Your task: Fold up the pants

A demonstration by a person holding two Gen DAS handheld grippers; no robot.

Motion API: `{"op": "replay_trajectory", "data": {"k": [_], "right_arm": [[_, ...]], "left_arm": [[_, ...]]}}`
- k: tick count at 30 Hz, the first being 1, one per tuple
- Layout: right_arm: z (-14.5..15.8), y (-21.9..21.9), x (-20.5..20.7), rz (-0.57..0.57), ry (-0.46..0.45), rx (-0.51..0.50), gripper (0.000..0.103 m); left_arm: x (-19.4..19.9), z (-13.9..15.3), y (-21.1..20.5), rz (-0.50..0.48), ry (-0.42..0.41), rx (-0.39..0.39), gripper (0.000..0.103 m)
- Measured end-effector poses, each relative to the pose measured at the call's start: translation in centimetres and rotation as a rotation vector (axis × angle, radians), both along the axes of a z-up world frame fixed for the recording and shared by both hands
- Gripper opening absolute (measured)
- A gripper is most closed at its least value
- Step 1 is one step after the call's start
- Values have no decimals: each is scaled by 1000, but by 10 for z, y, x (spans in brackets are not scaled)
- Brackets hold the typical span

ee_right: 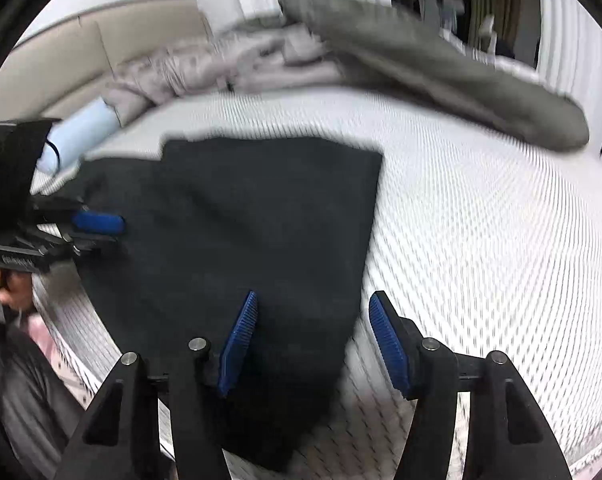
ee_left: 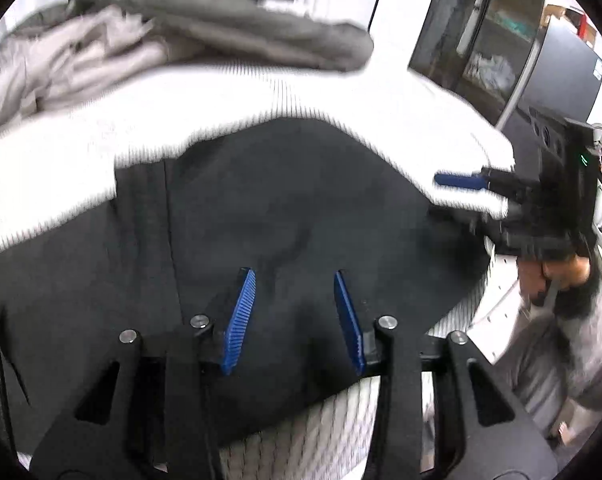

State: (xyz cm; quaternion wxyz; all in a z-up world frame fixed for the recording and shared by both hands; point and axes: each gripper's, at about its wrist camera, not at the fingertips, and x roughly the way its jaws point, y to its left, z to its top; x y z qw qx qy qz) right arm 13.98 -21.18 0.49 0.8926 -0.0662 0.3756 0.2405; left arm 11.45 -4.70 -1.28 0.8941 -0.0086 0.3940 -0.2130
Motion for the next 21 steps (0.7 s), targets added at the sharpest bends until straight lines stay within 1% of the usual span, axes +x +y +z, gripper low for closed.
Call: {"op": "replay_trajectory", "data": {"k": [1, 2, 3, 4, 5, 6, 7, 8, 9, 10, 11, 13, 14, 15, 17, 18, 19, 21], "right_arm": [[3, 11, 4, 15, -2, 9, 60], [5, 24, 12, 31, 10, 19, 60], [2, 38, 22, 39, 26, 14, 60], [-3, 49, 32, 47, 44, -5, 60], [-11, 59, 42, 62, 73, -31, 60], [-21, 67, 49, 72, 97, -67, 60], [-35, 71, 56, 72, 108, -128, 59], [-45, 73, 61, 68, 111, -192, 56], [-48, 72, 63, 73, 110, -201, 56], [-47, 66, 62, 70, 107, -197, 56], [-44, 60, 61, 49, 98, -216, 56], [-38, 35, 58, -16, 68, -258, 56], [-39, 23, 57, -50, 73, -270, 57], [-41, 8, 59, -92, 89, -259, 58], [-36, -16, 61, -111, 140, -150, 58], [-29, -22, 61, -131, 138, -114, 58], [-19, -23, 59, -149, 101, -100, 58], [-4, -15, 56, -122, 52, -68, 58]], "left_arm": [[14, 4, -5, 26, 0, 20, 41], [27, 5, -10, 40, 11, 22, 41], [43, 4, -12, 39, 25, 6, 41], [52, 0, -15, 27, 43, -2, 41], [61, -6, -18, 17, 68, 6, 41], [75, -18, -21, 13, 100, 34, 41], [81, -34, -20, 23, 131, 78, 39], [85, -43, -16, 25, 146, 83, 31], [85, -46, -14, 22, 144, 70, 30], [83, -44, -8, 16, 136, 35, 30], [82, -43, -5, 14, 136, 29, 30], [74, -39, 4, 6, 122, 27, 30], [70, -40, 8, 6, 117, 25, 30], [69, -40, 9, 8, 114, 30, 30], [67, -37, 10, 20, 110, 49, 30], [64, -30, 10, 32, 109, 59, 31], [57, -24, 11, 39, 102, 60, 31], [49, -5, 15, 51, 55, 35, 33]]}}
